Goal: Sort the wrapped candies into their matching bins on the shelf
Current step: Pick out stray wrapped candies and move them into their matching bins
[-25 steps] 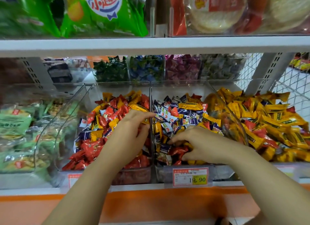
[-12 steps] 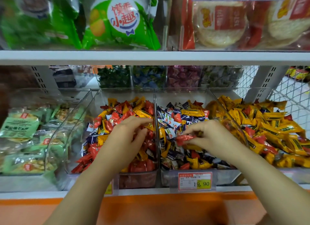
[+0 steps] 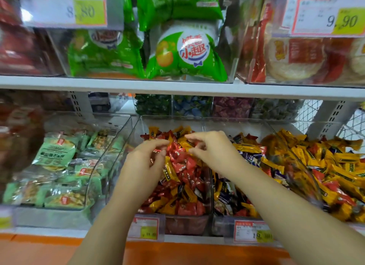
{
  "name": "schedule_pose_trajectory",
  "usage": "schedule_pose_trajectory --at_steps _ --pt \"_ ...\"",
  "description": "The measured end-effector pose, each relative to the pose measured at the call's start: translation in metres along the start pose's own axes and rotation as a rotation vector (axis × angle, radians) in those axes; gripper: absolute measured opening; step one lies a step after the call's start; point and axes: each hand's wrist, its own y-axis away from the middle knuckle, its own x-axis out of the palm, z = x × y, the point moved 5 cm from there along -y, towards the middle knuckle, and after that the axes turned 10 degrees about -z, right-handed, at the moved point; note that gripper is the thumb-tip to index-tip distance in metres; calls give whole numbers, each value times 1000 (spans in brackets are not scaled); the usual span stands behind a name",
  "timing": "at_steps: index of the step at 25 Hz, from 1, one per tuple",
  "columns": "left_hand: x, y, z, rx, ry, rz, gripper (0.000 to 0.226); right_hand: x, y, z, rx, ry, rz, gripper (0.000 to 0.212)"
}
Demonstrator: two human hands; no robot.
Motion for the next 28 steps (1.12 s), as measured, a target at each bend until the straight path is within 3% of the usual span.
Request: schedule_pose_trajectory --at_steps 6,11,18,23,25,28 --pt "20 6 -12 39 30 98 25 -36 31 -36 80 -52 -28 29" --pt "49 19 -31 125 -1 213 28 -30 64 -76 143 -72 221 34" --pt "70 21 -39 159 56 247 24 -6 69 -80 21 12 494 60" --pt "70 20 -38 131 80 262 25 -11 66 -71 -24 85 616 33" --pt "69 19 -38 134 68 274 29 -23 54 -75 8 42 505 29" --pt "69 19 -39 120 81 287 27 -30 25 -96 95 76 184 40"
